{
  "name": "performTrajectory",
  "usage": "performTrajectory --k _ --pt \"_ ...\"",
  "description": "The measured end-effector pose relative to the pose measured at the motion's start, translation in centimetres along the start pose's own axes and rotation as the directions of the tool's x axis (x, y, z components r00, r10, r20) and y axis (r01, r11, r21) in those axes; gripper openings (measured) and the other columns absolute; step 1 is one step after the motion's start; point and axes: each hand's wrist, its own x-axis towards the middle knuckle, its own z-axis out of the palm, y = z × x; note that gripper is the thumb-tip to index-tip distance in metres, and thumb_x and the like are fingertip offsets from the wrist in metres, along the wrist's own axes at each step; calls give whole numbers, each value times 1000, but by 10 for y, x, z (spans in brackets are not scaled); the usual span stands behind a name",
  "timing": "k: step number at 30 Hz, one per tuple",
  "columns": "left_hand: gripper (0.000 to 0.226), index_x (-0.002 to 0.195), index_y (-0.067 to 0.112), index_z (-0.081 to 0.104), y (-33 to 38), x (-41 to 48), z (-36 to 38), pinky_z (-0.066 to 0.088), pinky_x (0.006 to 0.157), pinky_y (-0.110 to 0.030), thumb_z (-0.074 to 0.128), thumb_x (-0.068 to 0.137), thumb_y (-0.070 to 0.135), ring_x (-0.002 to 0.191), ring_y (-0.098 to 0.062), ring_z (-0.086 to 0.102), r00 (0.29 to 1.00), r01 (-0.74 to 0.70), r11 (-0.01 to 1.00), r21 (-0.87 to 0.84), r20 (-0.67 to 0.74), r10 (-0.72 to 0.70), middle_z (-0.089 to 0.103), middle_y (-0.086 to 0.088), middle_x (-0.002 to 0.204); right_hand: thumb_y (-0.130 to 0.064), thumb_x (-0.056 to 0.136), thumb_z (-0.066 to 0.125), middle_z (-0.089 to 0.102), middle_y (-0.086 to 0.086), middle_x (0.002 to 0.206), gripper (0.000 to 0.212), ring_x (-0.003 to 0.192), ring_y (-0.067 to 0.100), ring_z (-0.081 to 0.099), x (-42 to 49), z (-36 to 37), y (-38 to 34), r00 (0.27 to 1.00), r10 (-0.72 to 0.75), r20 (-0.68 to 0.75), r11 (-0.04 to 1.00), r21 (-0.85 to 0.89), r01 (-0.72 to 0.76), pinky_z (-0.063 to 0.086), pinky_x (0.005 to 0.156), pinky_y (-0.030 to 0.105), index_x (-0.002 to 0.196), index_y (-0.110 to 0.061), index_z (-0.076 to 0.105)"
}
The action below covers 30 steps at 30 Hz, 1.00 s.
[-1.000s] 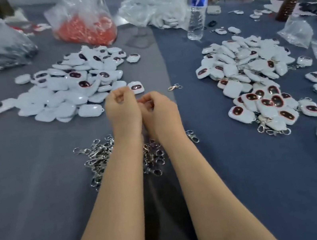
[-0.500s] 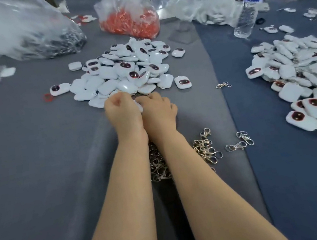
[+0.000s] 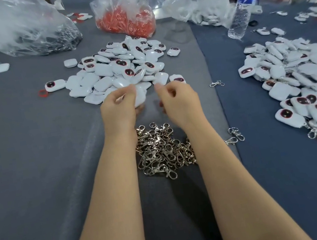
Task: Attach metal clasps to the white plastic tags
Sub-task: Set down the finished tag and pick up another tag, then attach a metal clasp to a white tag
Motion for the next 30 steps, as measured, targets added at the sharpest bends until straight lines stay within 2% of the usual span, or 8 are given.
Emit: performTrajectory --k 4,8,11,14,16,20,24,30 --pt "12 92 4 62 9 -9 -1 57 67 -18 63 90 15 74 -7 65 973 193 825 -531 -6 -231 65 -3 89 -57 81 62 59 4 113 45 109 27 52 -23 9 6 953 48 300 863 -493 111 43 94 40 107 -20 62" --pt "20 100 -3 62 11 -20 11 58 68 -21 65 88 13 97 -19 63 959 256 710 -656 81 -271 62 -10 115 -38 86 59 60 7 112 19 109 31 51 -35 14 9 958 -52 283 817 -540 204 40 88 40 95 -21 58" --pt "25 112 0 60 7 -26 23 54 51 -16 61 91 15 82 -16 66 949 307 688 -657 160 -270 61 -9 119 -27 90 54 65 3 93 10 93 26 57 -32 3 18 967 -90 238 869 -455 193 41 75 34 83 -23 50" --pt "12 97 10 58 -1 -31 33 45 41 -11 57 94 21 63 -9 68 955 297 790 -537 158 -251 64 -2 93 -25 88 61 53 -10 66 13 66 8 50 -28 -10 30 985 -98 139 968 -218 127 37 59 21 77 -22 54" --pt "11 95 13 55 -9 -32 39 45 42 -10 54 96 24 61 -5 68 974 225 887 -403 120 -192 65 0 86 -24 88 64 50 -12 64 14 59 2 46 -22 -18 36 995 -87 46 993 -70 91 36 54 11 76 -22 57" --pt "9 95 14 59 -23 -29 42 53 57 -16 51 96 13 73 -9 70 995 -16 996 -89 100 25 63 -2 90 -20 91 61 63 -7 67 13 60 5 56 -14 -33 43 995 55 -81 970 241 -34 44 61 20 78 -24 60" --pt "32 84 25 64 -31 -34 44 57 73 -30 46 88 -1 76 -11 57 961 -239 928 286 209 183 54 7 81 -17 90 61 67 -7 63 8 47 -2 54 -13 -48 47 985 134 -106 894 443 -74 42 49 11 83 -19 60" --pt "8 90 22 70 -37 -43 48 53 81 -34 64 85 25 88 -20 64 921 -356 771 529 339 192 66 4 87 -17 92 60 64 -9 56 11 49 0 54 -14 -52 47 992 99 -76 864 501 -48 44 51 14 82 -12 62"
